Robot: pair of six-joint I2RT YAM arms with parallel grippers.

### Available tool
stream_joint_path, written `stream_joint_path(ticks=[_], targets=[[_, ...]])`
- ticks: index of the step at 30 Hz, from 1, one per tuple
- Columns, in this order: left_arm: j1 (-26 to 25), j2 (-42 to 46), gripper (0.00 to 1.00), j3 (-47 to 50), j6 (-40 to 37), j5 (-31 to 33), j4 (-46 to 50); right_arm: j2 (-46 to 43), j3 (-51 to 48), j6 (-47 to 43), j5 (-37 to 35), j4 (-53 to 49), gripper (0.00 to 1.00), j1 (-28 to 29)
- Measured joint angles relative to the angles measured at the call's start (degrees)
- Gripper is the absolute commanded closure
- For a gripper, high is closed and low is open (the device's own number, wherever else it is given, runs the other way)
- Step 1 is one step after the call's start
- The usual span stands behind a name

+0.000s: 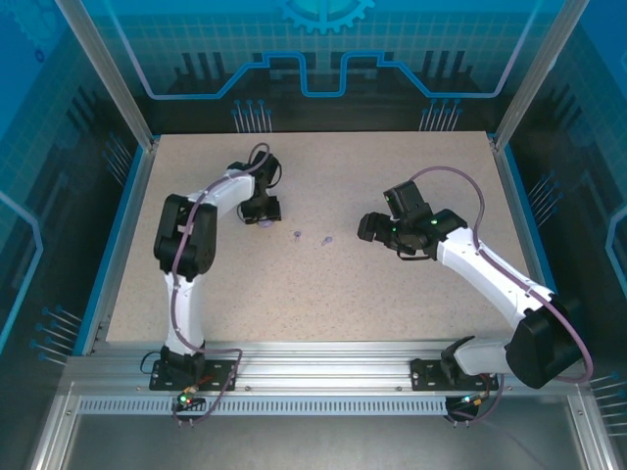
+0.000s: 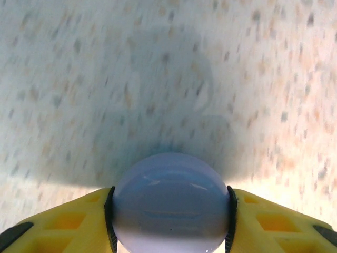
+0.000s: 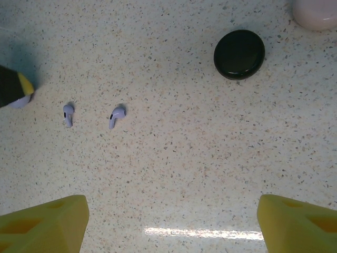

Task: Insert the wireless bluetooth earbuds into the charging case

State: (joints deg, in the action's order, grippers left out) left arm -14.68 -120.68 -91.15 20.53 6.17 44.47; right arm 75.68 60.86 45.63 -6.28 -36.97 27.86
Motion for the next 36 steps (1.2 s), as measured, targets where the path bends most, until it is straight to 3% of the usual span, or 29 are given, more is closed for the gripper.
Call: stream_joint_path(ticks=[7,12,23,36], targets=[[-3.0,16.2,0.68,12.0,4.2,-3.0,-3.6,0.0,0.0,0.0,0.0,0.2,0.16,0.0],[-10.2,21.7,0.68,17.7,8.0,-3.5,-5.9,0.3,0.0,0.0,0.0,0.2,0.16,0.0],[-23.7,23.1,0.68,29.1,19.8,-3.4,-12.6,0.3,-0.4,0.0,-0.8,0.2,0.16,0.0],[-28.3,19.5,0.53,31.5,26.4,-3.0,-20.5,0.3,-0.5,0.0,-1.6,-1.1,0.16,0.0]])
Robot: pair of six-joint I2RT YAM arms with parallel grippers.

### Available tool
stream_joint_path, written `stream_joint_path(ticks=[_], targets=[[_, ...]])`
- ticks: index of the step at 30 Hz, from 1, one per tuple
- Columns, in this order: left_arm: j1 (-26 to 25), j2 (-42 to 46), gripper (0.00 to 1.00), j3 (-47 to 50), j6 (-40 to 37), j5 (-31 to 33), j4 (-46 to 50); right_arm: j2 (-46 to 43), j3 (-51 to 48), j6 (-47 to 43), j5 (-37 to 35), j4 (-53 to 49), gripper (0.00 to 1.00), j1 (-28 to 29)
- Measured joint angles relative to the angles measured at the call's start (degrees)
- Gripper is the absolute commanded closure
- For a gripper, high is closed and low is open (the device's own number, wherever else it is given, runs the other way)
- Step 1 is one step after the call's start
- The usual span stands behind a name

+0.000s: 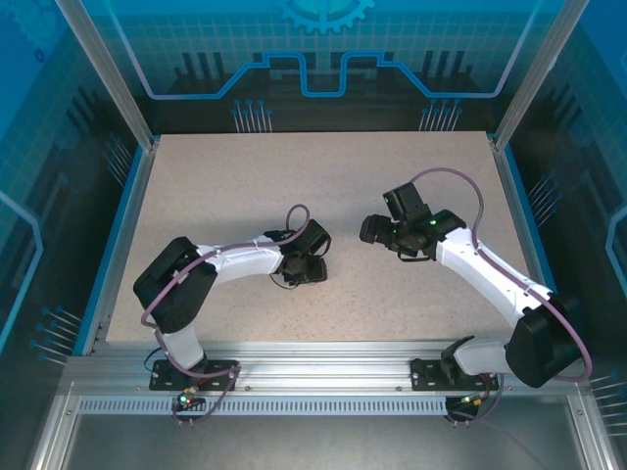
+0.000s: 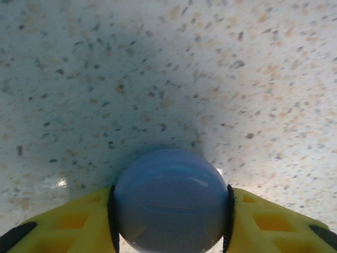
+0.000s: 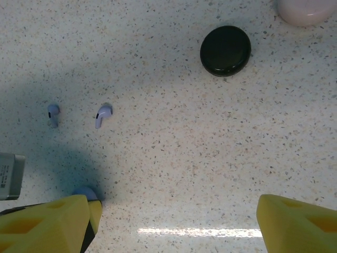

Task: Insert the wireless bluetooth earbuds into the charging case

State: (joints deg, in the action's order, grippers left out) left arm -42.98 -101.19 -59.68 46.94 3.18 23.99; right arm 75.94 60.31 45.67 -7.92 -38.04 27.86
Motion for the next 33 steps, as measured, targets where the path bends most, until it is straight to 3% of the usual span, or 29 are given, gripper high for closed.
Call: stream_joint_path(ticks=[8,13,21,28,33], targets=[[0.0,-0.1,0.31,0.8,2.1,-0.4,-3.0,0.2,0.0,0.5,-1.4,-2.2,0.16,0.3],[0.0,1.1,0.26,1.5,2.5,-1.1,-4.3,0.5,0.0,1.5,-2.3,-3.5,0.16,0.8],[1.0,14.2,0.17,3.9,0.7,0.1,-4.4,3.0,0.3,3.4,-3.5,-5.4,0.16,3.4],[10.9,29.6,0.01,8.5,-2.3,0.4,-5.0,11.6,5.0,4.9,-4.1,-6.5,0.16,9.0],[17.1,34.5,0.01,9.3,-5.6,-0.6,-5.1,20.9,12.1,5.8,-4.1,-7.3,0.16,14.2]])
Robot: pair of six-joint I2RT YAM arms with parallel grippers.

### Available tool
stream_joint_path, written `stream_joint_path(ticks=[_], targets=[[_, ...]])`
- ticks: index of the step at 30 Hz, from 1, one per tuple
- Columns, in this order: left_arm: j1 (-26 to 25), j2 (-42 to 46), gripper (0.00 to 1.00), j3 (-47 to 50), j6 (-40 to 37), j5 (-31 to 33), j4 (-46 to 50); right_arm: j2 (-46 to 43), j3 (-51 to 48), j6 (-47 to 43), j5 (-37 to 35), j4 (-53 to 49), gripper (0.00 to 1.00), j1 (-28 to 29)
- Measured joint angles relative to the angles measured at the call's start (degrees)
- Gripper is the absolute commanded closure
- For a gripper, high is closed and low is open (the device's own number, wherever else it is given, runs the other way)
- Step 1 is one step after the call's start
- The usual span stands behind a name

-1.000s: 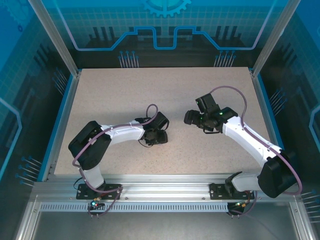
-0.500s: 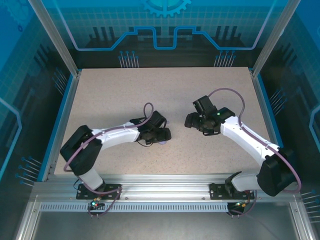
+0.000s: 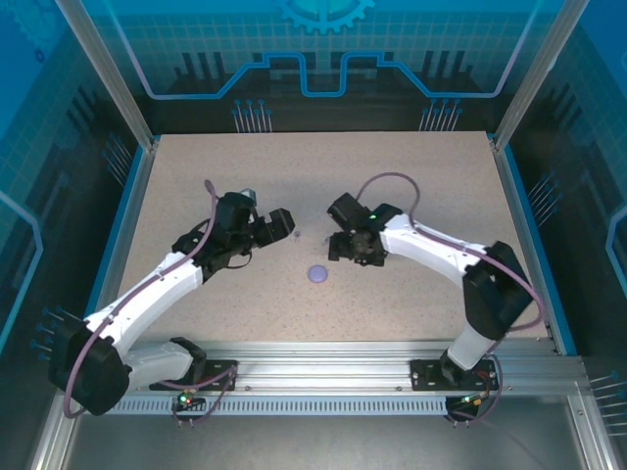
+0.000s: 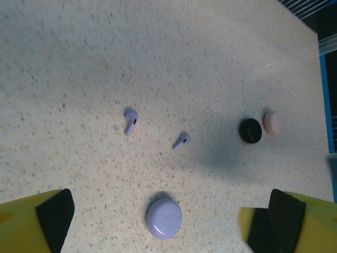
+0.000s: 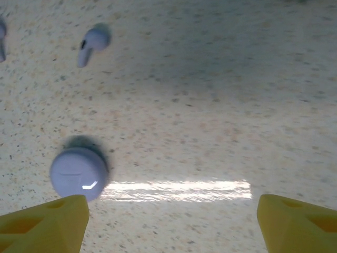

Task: Insert the wireless bluetooth earbuds into the charging case

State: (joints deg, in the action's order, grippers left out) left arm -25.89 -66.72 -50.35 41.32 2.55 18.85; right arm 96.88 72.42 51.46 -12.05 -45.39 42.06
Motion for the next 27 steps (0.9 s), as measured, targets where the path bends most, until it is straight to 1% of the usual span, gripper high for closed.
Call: stream_joint_path(ticks=[6,9,13,21,24,27], targets=[[2.0,4.4,0.01,3.0,-2.5,0.2,-3.8,9.2,7.5,0.5,0.0,-1.2,0.16,5.0],[3.0,7.1,0.01,5.4,-3.0,1.1,-5.8,11.8,9.3,0.9,0.0,-1.8,0.16,6.4],[4.1,9.3,0.01,6.3,-3.0,2.4,-6.8,14.2,10.3,1.5,0.1,-2.7,0.16,7.3],[7.6,9.3,0.01,7.2,-2.2,1.4,-9.2,18.8,13.4,3.0,0.5,-3.6,0.18,8.2],[9.0,7.8,0.01,7.3,-2.0,0.2,-9.3,20.5,15.3,3.3,0.5,-4.0,0.19,8.4],[9.4,5.4,0.01,7.1,-2.0,-0.5,-8.5,21.7,16.4,3.7,0.6,-3.9,0.2,8.5]])
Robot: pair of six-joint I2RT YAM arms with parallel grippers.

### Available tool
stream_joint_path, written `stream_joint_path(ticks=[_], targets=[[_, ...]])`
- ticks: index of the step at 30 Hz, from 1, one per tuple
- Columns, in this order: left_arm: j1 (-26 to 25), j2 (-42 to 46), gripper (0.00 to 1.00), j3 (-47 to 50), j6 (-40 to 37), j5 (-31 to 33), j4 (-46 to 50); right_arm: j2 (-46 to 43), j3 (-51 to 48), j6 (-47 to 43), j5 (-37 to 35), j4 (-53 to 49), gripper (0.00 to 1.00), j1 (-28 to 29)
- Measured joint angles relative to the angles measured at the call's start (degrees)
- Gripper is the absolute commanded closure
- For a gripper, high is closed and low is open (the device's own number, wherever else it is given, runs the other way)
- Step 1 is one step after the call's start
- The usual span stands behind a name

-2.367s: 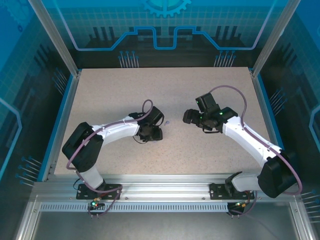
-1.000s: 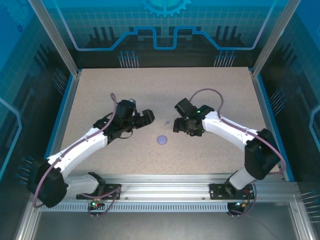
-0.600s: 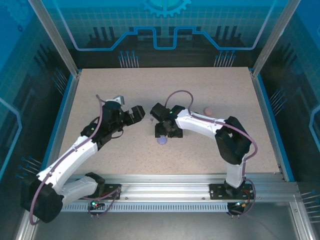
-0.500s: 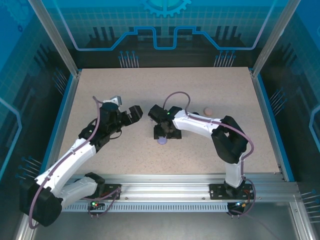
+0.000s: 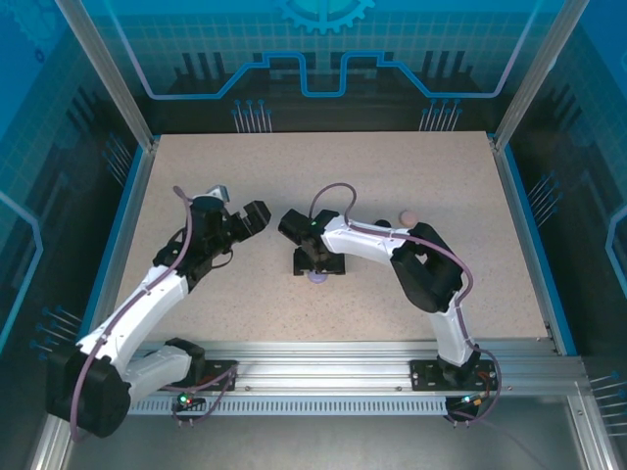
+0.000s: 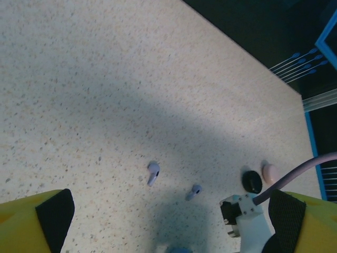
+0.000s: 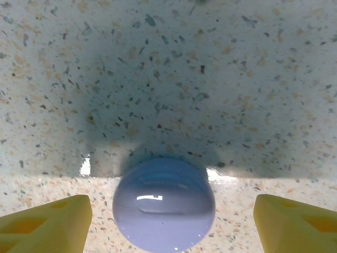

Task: Insert the wireless bluetooth earbuds into the charging case

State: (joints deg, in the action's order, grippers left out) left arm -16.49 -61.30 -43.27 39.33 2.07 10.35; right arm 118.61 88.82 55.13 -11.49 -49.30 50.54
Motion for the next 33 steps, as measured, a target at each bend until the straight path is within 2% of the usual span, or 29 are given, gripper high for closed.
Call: stream_joint_path(ticks=[11,21,28,33], targets=[[0.0,-5.5,0.01,-3.4,2.3,-0.4,6.5,1.1,0.1,1.3,1.2,-0.2,0.3,0.1],[0.0,-6.4,0.01,-3.4,3.2,-0.9,7.3,2.7,0.5,1.9,1.6,-0.2,0.33,0.0],[0.0,-6.6,0.01,-1.1,2.6,-2.4,6.7,3.4,1.6,1.7,1.9,-0.6,0.43,0.0],[0.0,-5.4,0.01,2.6,2.1,-4.1,4.3,3.4,1.7,1.3,2.0,-0.6,0.59,-0.1]])
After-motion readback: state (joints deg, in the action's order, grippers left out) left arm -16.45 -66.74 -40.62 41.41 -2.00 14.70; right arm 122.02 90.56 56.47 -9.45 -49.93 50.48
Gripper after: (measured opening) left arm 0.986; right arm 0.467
